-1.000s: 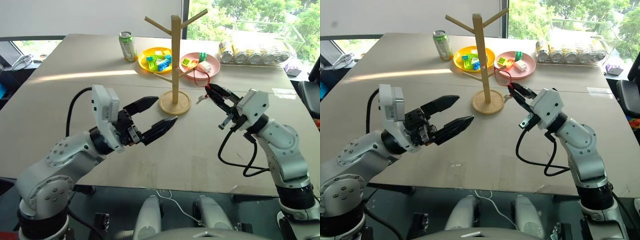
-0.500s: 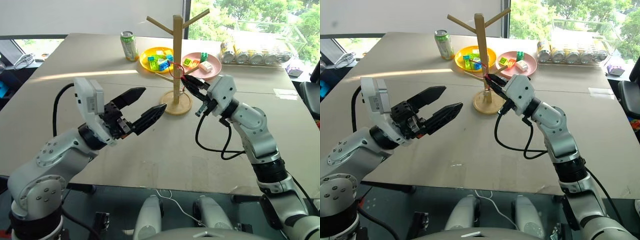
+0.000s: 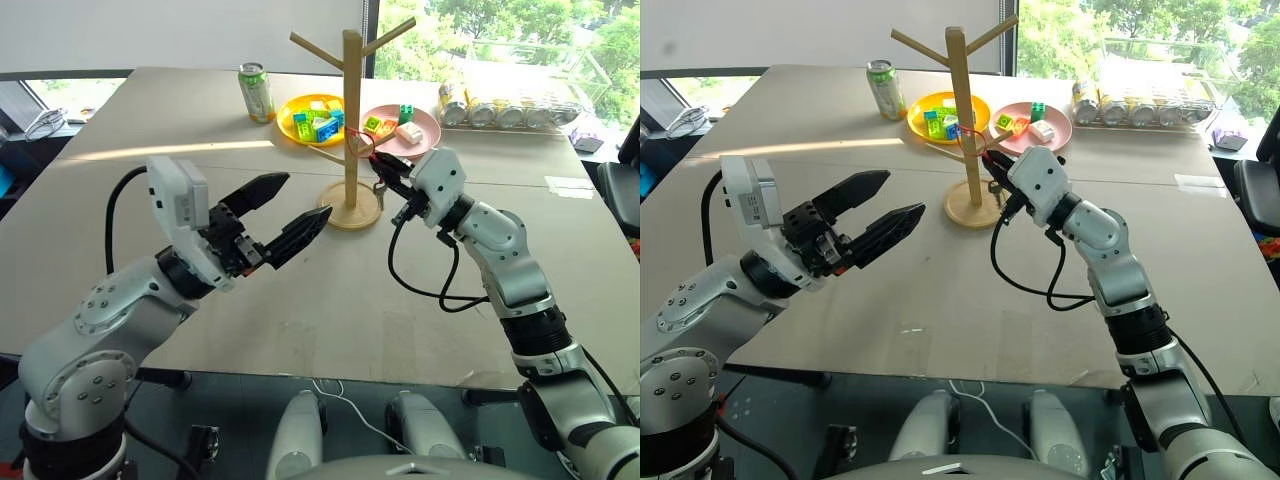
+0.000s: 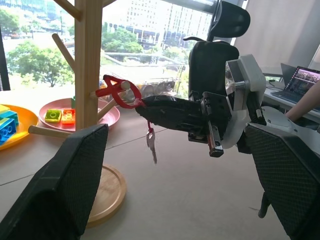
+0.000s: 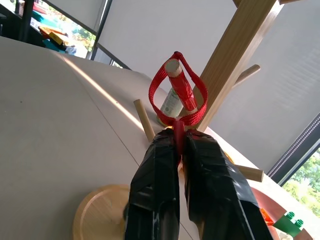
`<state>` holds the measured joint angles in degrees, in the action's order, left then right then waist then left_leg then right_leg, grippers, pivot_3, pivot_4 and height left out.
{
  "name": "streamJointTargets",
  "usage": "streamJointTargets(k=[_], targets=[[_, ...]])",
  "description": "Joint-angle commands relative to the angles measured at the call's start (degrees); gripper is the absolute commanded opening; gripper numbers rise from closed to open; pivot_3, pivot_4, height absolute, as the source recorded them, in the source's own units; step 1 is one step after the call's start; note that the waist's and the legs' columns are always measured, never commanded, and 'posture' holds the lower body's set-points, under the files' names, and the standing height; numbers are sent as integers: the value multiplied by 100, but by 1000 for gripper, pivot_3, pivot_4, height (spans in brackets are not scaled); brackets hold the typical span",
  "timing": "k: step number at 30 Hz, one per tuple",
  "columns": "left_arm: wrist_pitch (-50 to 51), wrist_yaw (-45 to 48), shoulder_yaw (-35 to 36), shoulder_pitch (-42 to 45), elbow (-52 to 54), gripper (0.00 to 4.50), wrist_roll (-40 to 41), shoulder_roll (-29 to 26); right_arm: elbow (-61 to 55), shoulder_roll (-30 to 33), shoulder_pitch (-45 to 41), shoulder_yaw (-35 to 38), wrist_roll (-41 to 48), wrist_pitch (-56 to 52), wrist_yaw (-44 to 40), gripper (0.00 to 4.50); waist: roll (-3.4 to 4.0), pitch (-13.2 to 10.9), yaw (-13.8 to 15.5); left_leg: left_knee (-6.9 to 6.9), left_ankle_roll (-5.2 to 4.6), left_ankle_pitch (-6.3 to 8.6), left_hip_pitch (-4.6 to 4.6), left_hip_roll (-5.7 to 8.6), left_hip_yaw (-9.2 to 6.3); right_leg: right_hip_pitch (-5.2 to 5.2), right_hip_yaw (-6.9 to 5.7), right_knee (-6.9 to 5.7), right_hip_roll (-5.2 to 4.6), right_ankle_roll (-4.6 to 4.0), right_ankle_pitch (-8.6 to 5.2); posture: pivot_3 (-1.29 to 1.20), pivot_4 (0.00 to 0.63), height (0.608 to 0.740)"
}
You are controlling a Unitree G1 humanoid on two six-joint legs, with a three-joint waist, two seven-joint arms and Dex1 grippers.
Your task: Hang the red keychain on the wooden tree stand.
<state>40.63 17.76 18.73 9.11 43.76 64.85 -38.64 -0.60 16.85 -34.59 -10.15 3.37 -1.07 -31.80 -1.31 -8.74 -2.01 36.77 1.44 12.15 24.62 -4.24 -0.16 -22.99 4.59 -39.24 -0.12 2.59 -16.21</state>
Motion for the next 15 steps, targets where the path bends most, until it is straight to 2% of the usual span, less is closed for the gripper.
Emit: streamJointTargets(k=[1,2,5,13,15], targets=[[-158,-19,-22,87,103,4500,-20,-18,-34,62,-160,95,-33,32,-30,87,0,0,0,0,0,0,0,0,0,0,0,0,0,0,0,0,150,740],[-164,-12,-29,99,89,4500,-35,-24,-12,79,-156,89,-50,32,-44,87,0,0,0,0,0,0,0,0,0,0,0,0,0,0,0,0,150,740],[-180,4,-96,183,25,4500,-94,-30,8,142,-126,130,-35,34,-99,1033,1,0,1,0,0,0,0,0,-1,0,0,0,0,0,0,0,150,740],[-123,275,-144,342,-224,4500,-230,-202,-259,456,106,275,141,-124,-328,4445,1,-1,-1,0,0,0,0,0,-1,0,-1,1,0,0,0,0,150,740],[-60,531,-132,419,-440,4500,-306,-401,-483,692,234,357,358,-353,-595,4445,2,-2,9,0,0,0,1,0,-1,0,-1,2,0,0,0,0,150,740]])
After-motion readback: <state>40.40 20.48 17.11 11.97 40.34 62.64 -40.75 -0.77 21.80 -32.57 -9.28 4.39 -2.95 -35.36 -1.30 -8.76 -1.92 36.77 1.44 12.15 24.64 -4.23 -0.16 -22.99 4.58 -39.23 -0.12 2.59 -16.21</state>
